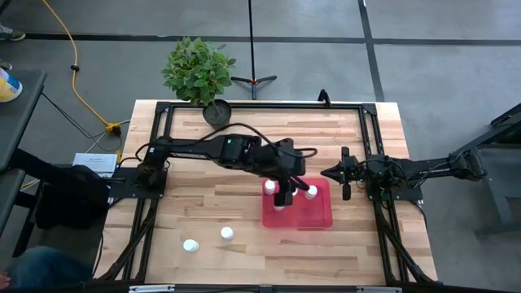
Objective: Pick and place pill bottles into a basket
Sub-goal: Put the white pill bottle into the pink bin
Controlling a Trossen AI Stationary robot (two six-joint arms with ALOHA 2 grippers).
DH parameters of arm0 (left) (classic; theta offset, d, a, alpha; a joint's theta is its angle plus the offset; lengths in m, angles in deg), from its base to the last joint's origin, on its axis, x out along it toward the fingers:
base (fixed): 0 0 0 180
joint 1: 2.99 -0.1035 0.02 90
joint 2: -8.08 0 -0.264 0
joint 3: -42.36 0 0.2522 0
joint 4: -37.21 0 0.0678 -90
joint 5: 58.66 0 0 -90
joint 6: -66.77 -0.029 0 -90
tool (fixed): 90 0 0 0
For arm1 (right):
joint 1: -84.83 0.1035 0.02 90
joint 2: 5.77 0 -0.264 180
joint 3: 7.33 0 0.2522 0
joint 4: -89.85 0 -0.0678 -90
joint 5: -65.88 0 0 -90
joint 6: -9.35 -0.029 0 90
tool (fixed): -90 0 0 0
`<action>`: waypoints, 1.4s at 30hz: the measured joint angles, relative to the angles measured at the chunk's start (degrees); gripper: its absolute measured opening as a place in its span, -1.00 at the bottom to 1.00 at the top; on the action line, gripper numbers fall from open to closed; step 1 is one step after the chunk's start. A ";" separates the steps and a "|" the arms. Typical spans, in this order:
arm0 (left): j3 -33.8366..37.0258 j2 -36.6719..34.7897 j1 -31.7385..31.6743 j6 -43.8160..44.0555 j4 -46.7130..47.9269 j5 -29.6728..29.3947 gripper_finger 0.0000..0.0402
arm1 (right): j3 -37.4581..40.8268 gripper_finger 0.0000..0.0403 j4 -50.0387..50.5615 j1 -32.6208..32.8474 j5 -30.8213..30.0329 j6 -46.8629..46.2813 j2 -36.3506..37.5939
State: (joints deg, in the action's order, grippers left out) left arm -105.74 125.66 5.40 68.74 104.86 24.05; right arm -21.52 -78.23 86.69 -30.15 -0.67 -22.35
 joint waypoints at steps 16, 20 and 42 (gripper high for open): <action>0.03 0.02 -4.28 -1.38 -16.37 7.57 0.21 | -0.02 -0.98 0.17 0.01 0.68 -4.55 -3.09; 2.87 0.02 -3.66 -1.92 -24.45 2.36 0.21 | 0.00 -0.99 0.15 0.01 0.59 -4.98 -4.04; 24.06 0.11 -3.49 2.51 -49.33 11.19 0.21 | 0.00 -0.99 0.15 0.01 0.46 -8.61 -6.03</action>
State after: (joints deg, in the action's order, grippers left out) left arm -81.68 125.77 1.91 71.24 55.53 35.24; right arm -21.52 -78.08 86.70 -29.69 -9.29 -28.38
